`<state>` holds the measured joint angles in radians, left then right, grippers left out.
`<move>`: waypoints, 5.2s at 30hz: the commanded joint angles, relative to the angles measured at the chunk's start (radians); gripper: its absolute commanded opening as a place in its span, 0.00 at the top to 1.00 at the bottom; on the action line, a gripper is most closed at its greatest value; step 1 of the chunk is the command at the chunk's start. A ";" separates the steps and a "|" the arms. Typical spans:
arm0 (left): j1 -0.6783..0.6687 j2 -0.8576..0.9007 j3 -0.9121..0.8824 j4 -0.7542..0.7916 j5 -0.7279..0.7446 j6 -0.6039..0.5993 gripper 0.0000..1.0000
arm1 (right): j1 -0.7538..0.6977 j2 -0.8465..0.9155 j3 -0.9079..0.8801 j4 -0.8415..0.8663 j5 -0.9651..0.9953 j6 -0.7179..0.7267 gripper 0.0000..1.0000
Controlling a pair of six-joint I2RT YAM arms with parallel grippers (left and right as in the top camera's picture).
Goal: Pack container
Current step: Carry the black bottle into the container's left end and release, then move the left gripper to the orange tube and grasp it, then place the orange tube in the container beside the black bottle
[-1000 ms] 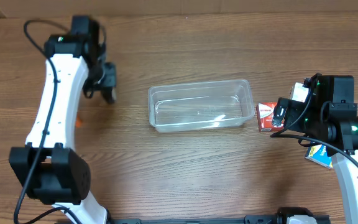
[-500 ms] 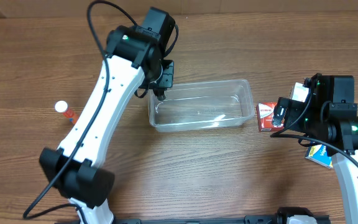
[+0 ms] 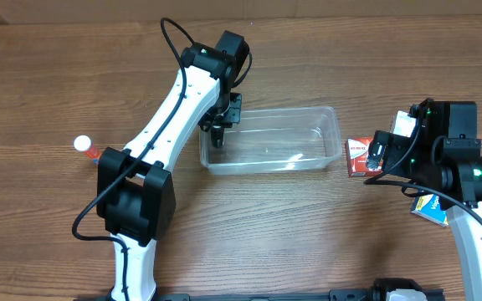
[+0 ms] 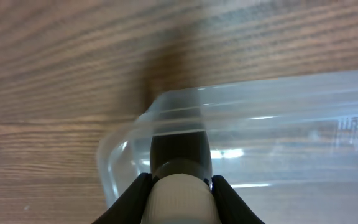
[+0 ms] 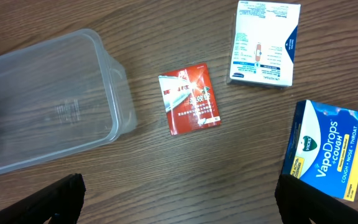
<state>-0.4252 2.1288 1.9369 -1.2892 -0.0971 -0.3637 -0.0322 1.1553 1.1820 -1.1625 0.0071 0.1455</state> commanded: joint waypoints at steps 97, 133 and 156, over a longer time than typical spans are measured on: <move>0.457 -0.380 -0.045 -0.140 0.125 0.131 0.96 | -0.003 0.001 0.029 0.004 -0.009 0.008 0.00; -0.027 -0.349 -0.377 0.131 0.038 0.050 0.96 | -0.003 0.001 0.029 0.004 -0.010 0.009 0.00; -0.027 -0.260 -0.171 0.028 0.034 0.073 0.42 | -0.003 0.001 0.029 0.003 -0.009 0.008 0.00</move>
<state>-0.4458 1.8671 1.6314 -1.2224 -0.0418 -0.3141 -0.0322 1.1553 1.1839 -1.1629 0.0032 0.1532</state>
